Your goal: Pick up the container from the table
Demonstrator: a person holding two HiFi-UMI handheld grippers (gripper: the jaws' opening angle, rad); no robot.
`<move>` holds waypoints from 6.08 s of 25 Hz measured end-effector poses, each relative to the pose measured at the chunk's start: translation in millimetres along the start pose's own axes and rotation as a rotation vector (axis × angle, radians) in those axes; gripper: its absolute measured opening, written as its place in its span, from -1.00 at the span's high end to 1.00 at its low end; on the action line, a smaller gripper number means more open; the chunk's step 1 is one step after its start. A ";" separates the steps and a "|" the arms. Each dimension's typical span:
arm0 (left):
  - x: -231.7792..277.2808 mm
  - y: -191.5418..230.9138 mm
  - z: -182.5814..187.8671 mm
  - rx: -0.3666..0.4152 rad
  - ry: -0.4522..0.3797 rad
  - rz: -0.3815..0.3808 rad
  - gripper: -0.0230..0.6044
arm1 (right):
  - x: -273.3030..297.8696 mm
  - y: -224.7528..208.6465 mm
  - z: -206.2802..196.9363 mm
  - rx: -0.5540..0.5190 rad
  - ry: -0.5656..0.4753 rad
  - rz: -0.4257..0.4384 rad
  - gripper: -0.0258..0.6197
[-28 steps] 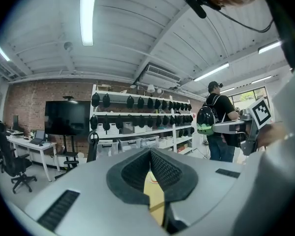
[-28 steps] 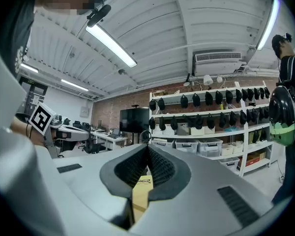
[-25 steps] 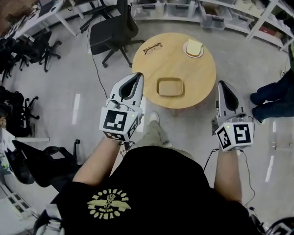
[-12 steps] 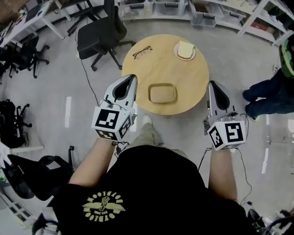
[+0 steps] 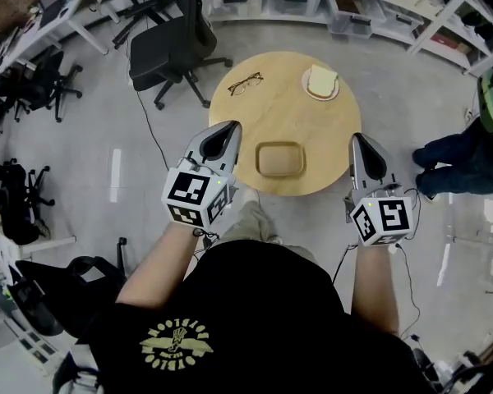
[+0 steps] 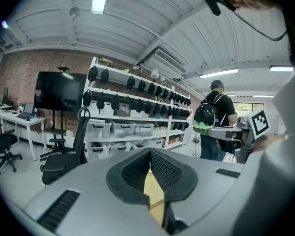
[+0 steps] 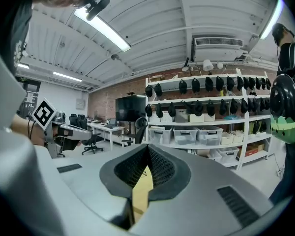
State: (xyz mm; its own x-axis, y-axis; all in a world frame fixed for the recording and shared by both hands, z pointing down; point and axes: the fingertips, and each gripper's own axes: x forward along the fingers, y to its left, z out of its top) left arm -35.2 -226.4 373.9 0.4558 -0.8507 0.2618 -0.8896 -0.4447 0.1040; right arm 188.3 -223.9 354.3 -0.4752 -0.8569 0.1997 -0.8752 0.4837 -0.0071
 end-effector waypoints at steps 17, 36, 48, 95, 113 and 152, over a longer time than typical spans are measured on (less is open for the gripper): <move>74.7 44.4 -91.6 -0.114 0.225 -0.057 0.87 | 88.7 -12.7 -88.7 0.066 0.201 0.018 0.87; 124.6 42.5 -252.7 -0.328 0.592 -0.147 0.86 | 135.7 -1.1 -226.7 0.172 0.489 0.087 0.87; 129.7 30.8 -317.8 -0.414 0.721 -0.157 0.45 | 134.9 1.3 -323.5 0.251 0.694 0.121 0.51; 87.4 -9.5 -167.9 -0.153 0.459 -0.127 0.65 | 74.3 22.6 -180.3 0.115 0.486 0.035 0.73; 18.4 -15.0 -54.3 -0.086 0.183 -0.063 0.69 | 33.3 56.2 -61.3 0.011 0.258 0.045 0.73; -72.4 -60.0 63.6 0.117 -0.095 -0.015 0.71 | -50.1 87.0 45.0 -0.064 0.009 0.033 0.72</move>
State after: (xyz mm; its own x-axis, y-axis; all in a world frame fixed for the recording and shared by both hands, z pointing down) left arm -13.1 -155.9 287.6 0.4744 -0.8641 0.1680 -0.8761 -0.4822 -0.0064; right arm 131.9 -147.0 299.6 -0.5022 -0.8391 0.2091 -0.8516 0.5219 0.0491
